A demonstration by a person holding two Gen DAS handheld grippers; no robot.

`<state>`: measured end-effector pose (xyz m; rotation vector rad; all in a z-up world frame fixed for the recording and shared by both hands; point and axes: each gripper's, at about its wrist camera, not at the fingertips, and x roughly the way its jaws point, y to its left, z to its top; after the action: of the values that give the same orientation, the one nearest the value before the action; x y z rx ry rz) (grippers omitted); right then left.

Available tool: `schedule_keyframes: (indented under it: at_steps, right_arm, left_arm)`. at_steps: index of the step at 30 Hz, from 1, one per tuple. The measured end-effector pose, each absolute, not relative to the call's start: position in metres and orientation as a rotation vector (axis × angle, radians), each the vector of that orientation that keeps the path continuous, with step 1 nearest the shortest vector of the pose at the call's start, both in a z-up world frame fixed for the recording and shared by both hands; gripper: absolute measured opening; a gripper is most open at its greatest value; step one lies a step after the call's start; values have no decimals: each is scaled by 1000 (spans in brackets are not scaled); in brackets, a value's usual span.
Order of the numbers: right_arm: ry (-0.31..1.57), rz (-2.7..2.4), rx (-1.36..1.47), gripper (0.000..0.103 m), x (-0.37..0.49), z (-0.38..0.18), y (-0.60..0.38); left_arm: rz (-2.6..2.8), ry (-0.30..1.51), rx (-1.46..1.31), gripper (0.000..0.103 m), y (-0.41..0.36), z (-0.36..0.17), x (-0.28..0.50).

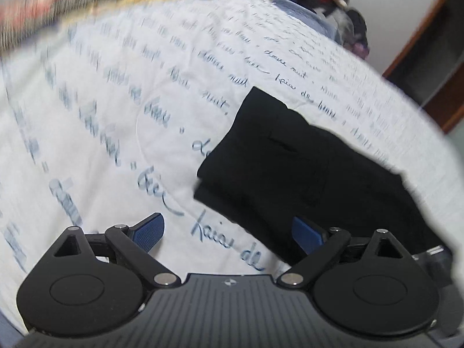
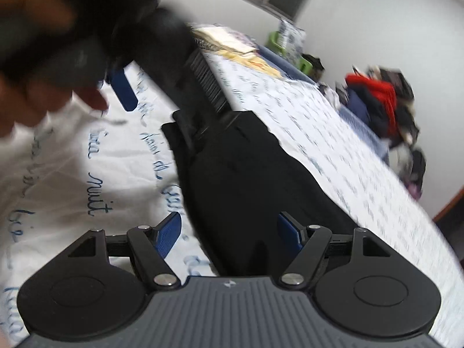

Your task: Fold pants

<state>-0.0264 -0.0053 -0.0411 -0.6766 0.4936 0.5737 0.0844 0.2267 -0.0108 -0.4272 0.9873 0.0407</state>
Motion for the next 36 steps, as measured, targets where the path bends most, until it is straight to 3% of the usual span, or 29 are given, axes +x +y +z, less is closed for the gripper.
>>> schedule_keyframes:
  at_steps: [8,10,12,15,19,23,26,29,32,36]
  right_arm:
    - [305,512,-981,71,-27,-73,54]
    - [275,511,-1006,57,-25,-74,59]
    - [286,526,-1015,33,-19,-76,64]
    - [292,549,-1010,15,-12,-79,66]
    - [365,593,-739,9,4,-49,48]
    - [453,663,-493,9,22,-15,17]
    - [588,776,-437,10,31,-7,5]
    - [616,858,-228,10,37,10,-21]
    - [632,736,-65,10,61,15,-37]
    - [775,606,-142,10,93,-22,-15]
  left_arm:
    - [-176,1023,-838,96,262,-35,91]
    - [-214,1030,-906,97,262,-44,96]
    - [-238,1033,-956,97,261,-51,101]
    - [-260,1025,-1005,97,259,-59,108]
    - [-286,995,-1062,95,255,-66,123]
    - [-282,977,-1071,82,250,-65,144]
    - [-235,984,-1037,82,250,-65,154]
    - [-234,988,-1011,75,251,-66,156]
    - [-200,984,-983,58,251,-65,155]
    - [-143,974,-842,31,245,-56,148]
